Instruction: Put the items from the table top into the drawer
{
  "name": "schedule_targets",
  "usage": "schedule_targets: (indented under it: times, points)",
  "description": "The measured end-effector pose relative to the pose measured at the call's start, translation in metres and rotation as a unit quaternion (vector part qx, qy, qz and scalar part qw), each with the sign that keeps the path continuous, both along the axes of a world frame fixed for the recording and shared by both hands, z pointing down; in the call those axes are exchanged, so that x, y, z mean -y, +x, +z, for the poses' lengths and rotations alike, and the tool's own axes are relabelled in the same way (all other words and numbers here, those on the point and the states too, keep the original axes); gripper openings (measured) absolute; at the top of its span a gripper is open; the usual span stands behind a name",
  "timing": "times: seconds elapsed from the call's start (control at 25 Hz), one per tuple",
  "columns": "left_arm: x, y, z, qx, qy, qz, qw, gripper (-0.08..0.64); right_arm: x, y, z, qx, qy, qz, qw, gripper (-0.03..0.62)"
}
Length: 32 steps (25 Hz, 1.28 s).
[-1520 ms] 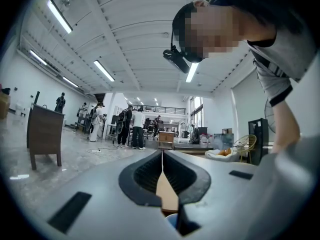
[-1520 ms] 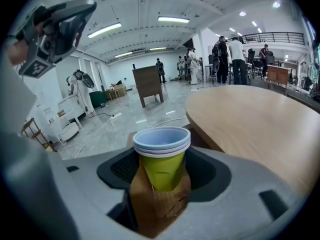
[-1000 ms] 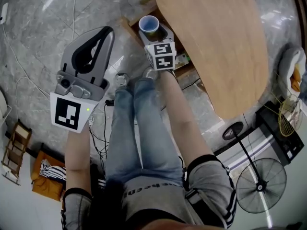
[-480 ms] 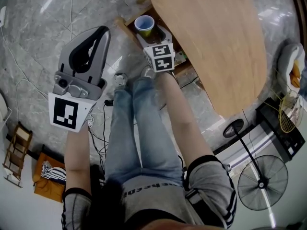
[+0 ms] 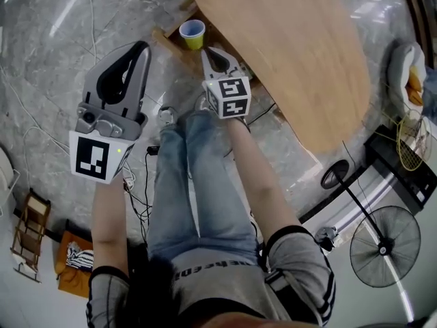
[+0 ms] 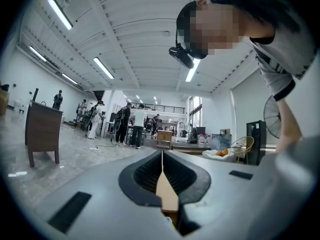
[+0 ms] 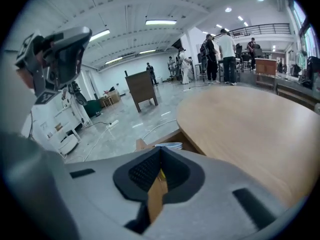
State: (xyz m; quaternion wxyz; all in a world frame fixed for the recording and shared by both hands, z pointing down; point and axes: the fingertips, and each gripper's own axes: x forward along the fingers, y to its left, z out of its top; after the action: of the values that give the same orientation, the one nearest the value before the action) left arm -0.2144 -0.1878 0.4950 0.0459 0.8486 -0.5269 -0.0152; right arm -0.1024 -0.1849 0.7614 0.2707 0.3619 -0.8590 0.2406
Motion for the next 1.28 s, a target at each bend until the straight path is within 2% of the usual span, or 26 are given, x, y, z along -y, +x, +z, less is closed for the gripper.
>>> schedule_targets:
  times: [0.16,0.48,0.88,1.28]
  points:
    - [-0.008,0.008,-0.012,-0.006,-0.002,0.005,1.0,0.012,-0.007,0.017,-0.034,0.016,0.022,0.04,0.999,0.003]
    - [-0.03,0.019,-0.041,-0.009,-0.002,0.028,0.9996,0.012,-0.032,0.037,-0.115,0.045,0.079,0.09,0.992,0.003]
    - [-0.055,0.028,-0.094,0.006,0.006,0.047,0.9988,0.012,-0.056,0.056,-0.222,0.06,0.151,0.134,0.978,0.003]
    - [-0.084,0.032,-0.157,0.008,0.01,0.047,0.9988,0.012,-0.092,0.081,-0.32,0.071,0.19,0.169,0.965,0.002]
